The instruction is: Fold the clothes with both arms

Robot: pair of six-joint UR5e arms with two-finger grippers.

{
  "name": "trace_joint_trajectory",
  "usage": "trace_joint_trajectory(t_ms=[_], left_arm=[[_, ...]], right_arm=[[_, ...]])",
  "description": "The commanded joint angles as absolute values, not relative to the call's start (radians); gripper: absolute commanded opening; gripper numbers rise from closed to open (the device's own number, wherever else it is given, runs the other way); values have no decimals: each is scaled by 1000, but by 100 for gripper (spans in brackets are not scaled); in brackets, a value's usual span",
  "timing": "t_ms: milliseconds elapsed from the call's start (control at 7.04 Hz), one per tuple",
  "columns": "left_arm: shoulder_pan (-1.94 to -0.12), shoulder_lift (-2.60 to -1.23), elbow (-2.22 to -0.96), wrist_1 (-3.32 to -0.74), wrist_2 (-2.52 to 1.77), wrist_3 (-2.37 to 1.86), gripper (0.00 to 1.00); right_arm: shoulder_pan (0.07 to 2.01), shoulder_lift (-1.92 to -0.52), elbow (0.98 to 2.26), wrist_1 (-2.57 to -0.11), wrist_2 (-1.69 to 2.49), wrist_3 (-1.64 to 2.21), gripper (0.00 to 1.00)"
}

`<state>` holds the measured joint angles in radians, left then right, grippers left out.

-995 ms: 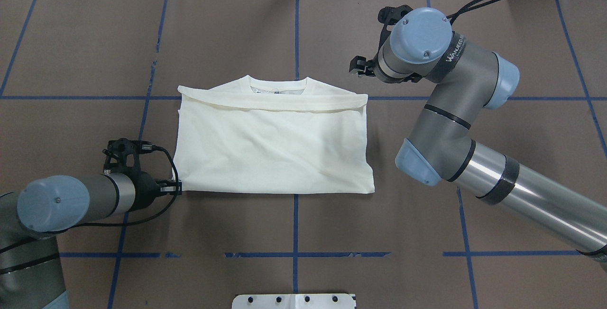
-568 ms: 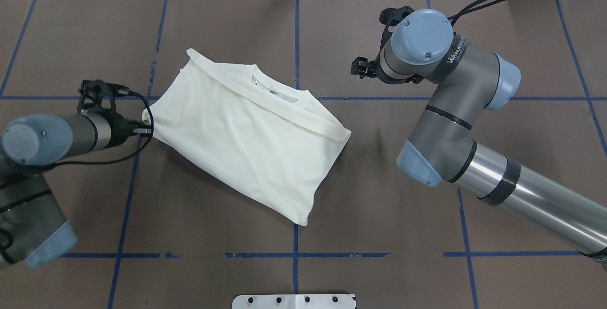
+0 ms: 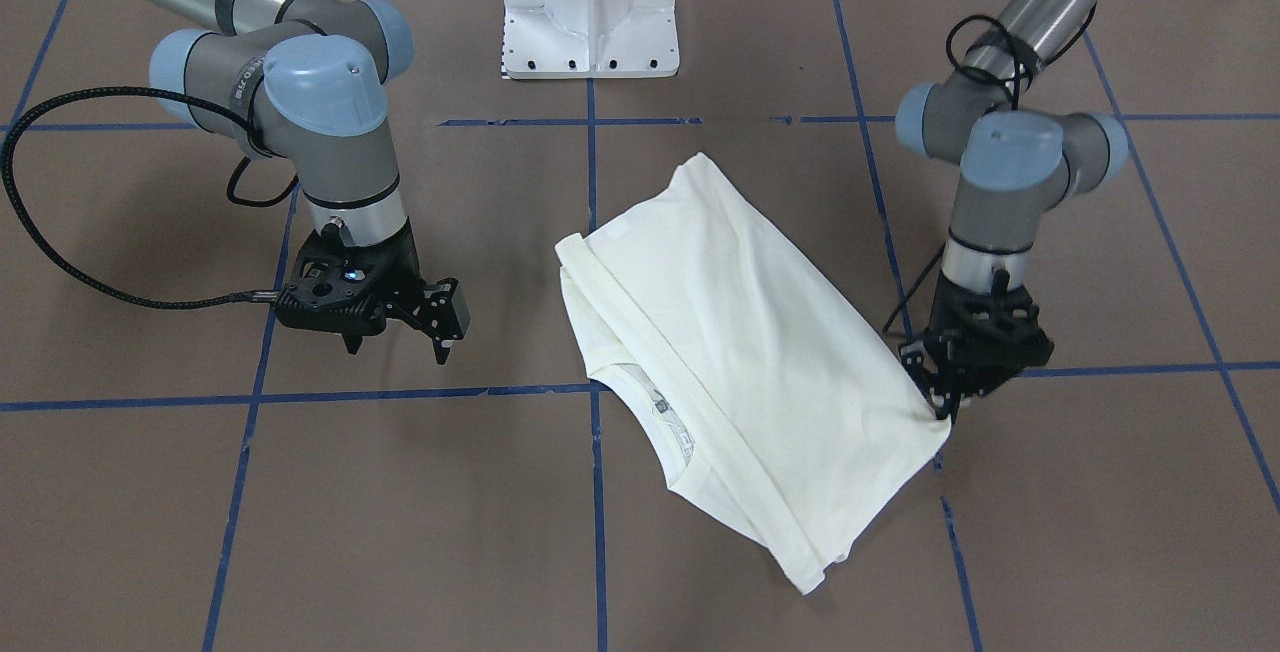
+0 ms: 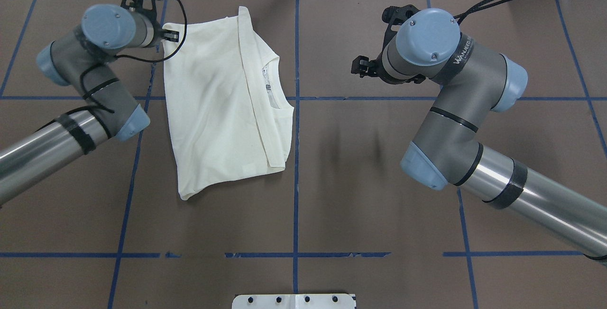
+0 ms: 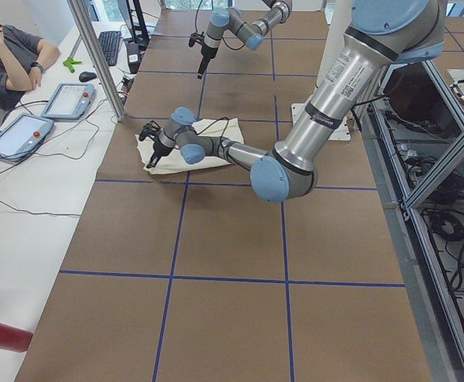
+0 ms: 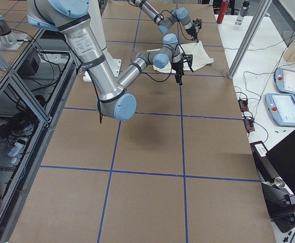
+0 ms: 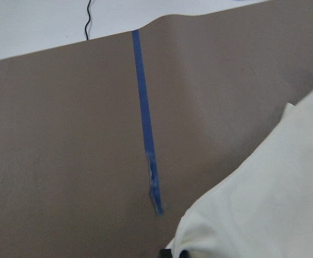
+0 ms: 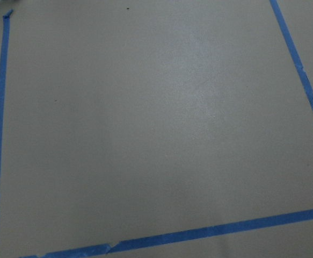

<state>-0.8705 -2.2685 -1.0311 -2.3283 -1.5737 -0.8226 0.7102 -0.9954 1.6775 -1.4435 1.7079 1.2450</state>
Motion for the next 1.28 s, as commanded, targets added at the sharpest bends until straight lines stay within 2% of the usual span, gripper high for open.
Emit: trace_joint_trajectory(t_ms=[0,142,284,426,568,710,995,1137], left_arm=[[-897,-2353,-876,-2452,-1580,-799,17],[-897,-2317,-937,-2456,-1585,-795,99],[-916,-2274,-1082,-2450,-1730,-802,100],[-932,-2185,-1192,-2457,-1862,-807,100],[-933,-2145,-1245,-2457,-1868,-804,100],[-933,-2138,-1246,-2456,-1865,-795,100],[-951,-2114,-1243,-2448,-1862,-725,100],[-974,-2111,-1241,-2445,-1867,-662,100]], right_arm=[[707,-1011,1697,-1442,1707,1247,100],[697,-997,1694,-1442,1707,1281,100],[681,-950,1674,-1443,1704,1361,100],[660,-868,1595,-1443,1701,1440,98],[635,-800,1521,-1443,1686,1483,97],[612,-764,1496,-1443,1657,1517,94],[571,-727,1447,-1442,1611,1566,73],[552,-662,1330,-1381,1576,1604,63]])
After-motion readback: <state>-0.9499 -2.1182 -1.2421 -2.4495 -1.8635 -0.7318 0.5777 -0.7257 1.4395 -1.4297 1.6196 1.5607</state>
